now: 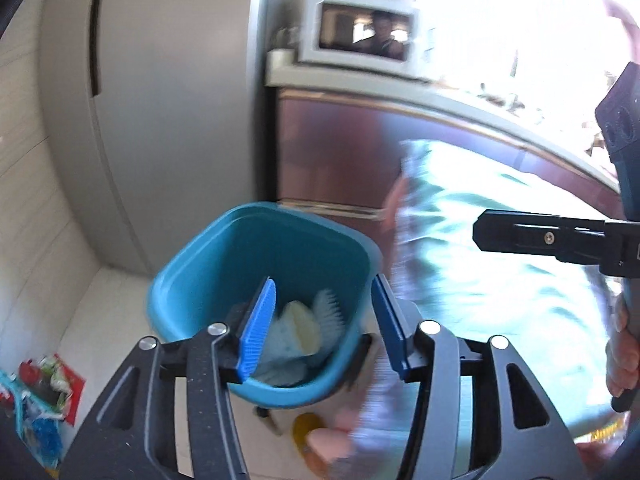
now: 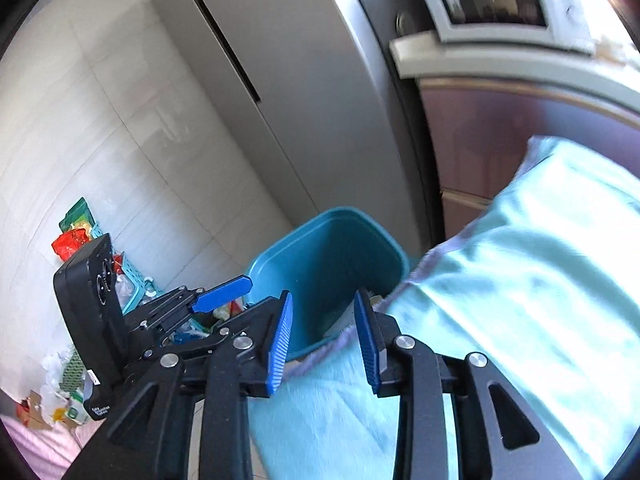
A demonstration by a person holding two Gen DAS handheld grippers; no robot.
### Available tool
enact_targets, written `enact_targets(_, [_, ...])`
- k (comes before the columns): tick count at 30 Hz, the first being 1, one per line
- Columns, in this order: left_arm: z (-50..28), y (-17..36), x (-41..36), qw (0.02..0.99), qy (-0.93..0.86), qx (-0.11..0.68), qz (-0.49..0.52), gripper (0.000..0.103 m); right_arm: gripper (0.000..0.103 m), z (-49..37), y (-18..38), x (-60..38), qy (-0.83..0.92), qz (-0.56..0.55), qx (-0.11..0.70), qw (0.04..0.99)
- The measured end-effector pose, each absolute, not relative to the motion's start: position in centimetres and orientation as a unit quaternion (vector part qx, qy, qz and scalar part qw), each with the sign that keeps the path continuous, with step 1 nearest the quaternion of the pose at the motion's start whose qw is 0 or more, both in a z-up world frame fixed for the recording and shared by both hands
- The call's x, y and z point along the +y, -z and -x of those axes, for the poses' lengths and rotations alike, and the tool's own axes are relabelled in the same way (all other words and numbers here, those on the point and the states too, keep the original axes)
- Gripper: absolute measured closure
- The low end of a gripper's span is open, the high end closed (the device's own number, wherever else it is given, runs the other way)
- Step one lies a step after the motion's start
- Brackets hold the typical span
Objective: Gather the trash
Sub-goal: 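Move both open tools back over the table trash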
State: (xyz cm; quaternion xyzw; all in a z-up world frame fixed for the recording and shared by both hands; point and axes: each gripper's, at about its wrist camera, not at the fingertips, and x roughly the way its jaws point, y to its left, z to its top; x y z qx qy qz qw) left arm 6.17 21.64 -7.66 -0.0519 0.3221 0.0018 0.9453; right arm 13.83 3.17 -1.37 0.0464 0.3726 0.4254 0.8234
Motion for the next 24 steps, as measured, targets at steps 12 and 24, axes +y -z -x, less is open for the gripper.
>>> enact_targets(12, [-3.9, 6.2, 7.6, 0.929, 0.204, 0.308, 0.008, 0.044, 0.063, -8.2, -0.9, -11.6, -0.308, -0.084, 0.317, 0.893])
enact_targets(24, [-2.9, 8.0, -3.1, 0.874, 0.336, 0.352, -0.001, 0.041, 0.062, -4.6, 2.0, -24.1, -0.171, -0.154, 0.320, 0.919])
